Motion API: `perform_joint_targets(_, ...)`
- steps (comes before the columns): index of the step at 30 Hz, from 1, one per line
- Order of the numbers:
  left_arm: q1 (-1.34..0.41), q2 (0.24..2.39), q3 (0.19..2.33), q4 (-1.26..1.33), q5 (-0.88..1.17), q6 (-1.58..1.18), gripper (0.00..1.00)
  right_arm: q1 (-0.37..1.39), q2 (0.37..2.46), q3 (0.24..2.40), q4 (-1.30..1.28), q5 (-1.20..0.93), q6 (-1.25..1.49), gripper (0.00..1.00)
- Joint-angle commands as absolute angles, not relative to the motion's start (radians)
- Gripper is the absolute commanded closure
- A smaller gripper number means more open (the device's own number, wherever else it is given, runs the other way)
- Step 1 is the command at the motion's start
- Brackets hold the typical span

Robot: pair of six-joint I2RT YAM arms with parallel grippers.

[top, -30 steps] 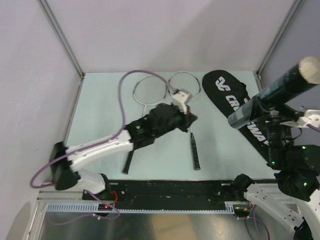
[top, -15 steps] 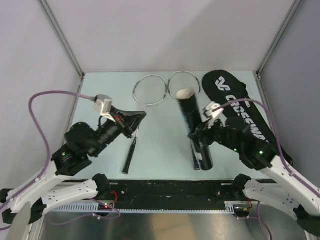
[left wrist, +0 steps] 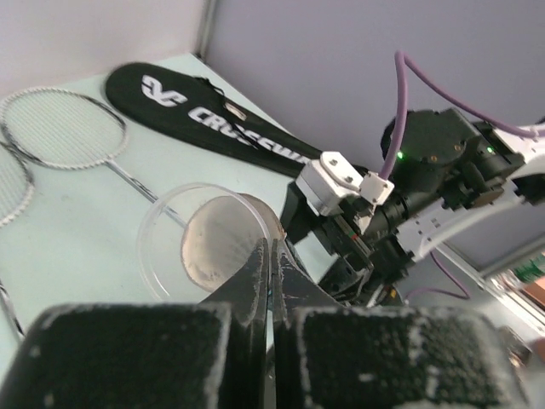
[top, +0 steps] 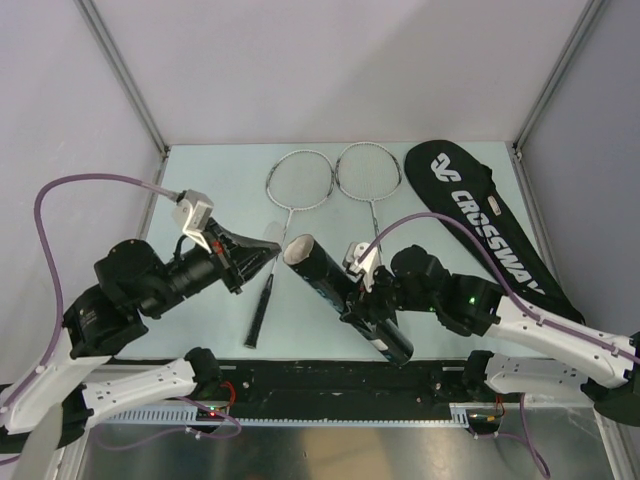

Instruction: Pack up the badminton gear

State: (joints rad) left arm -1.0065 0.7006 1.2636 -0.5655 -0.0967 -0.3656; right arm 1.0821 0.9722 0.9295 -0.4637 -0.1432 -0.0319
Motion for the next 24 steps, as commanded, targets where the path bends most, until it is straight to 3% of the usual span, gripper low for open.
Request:
perform_joint_targets(1,-1.002,0.714,1.294,-0.630,0.012,-0.428,1.00,1.105,0.958,0.928,-0.363,-0.170,-0.114,0.77)
perform_joint_targets(24,-1.002,0.751,1.287,-0.631,0.127,-0.521,1.00,1.120,0.918,0.909,-0.309,-0.116,-0.278,0.76)
